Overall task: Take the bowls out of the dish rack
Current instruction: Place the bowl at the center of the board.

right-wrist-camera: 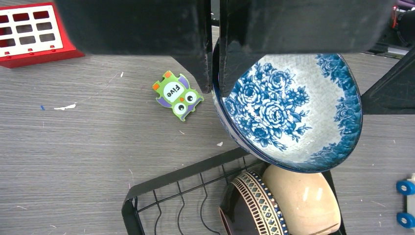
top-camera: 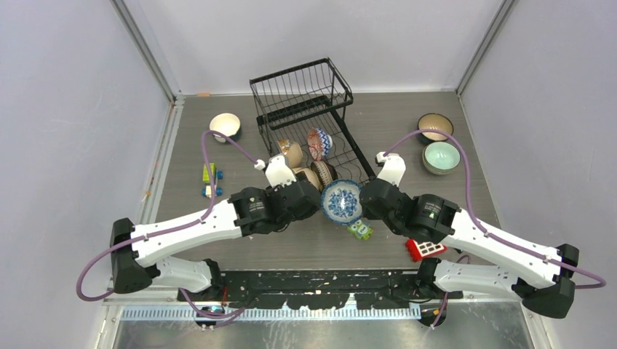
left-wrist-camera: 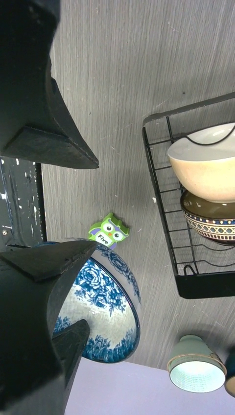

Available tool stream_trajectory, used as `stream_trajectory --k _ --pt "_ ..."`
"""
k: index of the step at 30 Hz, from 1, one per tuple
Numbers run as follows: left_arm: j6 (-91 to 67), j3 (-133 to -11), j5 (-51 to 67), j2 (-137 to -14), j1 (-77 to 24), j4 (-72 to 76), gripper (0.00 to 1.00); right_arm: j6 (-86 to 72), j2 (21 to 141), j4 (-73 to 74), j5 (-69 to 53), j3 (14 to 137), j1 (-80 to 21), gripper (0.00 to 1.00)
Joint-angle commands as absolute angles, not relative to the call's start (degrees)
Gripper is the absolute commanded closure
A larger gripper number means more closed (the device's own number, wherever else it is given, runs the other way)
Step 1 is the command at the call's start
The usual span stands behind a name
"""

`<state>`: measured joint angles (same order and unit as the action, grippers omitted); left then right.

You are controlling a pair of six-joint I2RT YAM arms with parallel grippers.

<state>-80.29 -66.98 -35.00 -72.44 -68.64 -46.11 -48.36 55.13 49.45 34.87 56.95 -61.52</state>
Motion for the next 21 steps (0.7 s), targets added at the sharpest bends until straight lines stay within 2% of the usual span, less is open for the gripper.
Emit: stream_trajectory --k 1,15,21 --pt "-79.56 -66.87 -35.74 -70.67 -68.68 -42.98 0.41 -51.04 54.82 44.55 35.74 58.80 -61.54 0.99" --pt "-73.20 -64.97 -33.74 -68.68 -68.97 -37.75 0.42 -50.45 57.51 43.62 33.93 61.11 -61.39 0.99" --pt "-72.42 -65.39 -31.62 -70.84 -68.93 -37.52 0.56 -50.77 57.83 43.33 32.42 62.35 -61.31 0.99"
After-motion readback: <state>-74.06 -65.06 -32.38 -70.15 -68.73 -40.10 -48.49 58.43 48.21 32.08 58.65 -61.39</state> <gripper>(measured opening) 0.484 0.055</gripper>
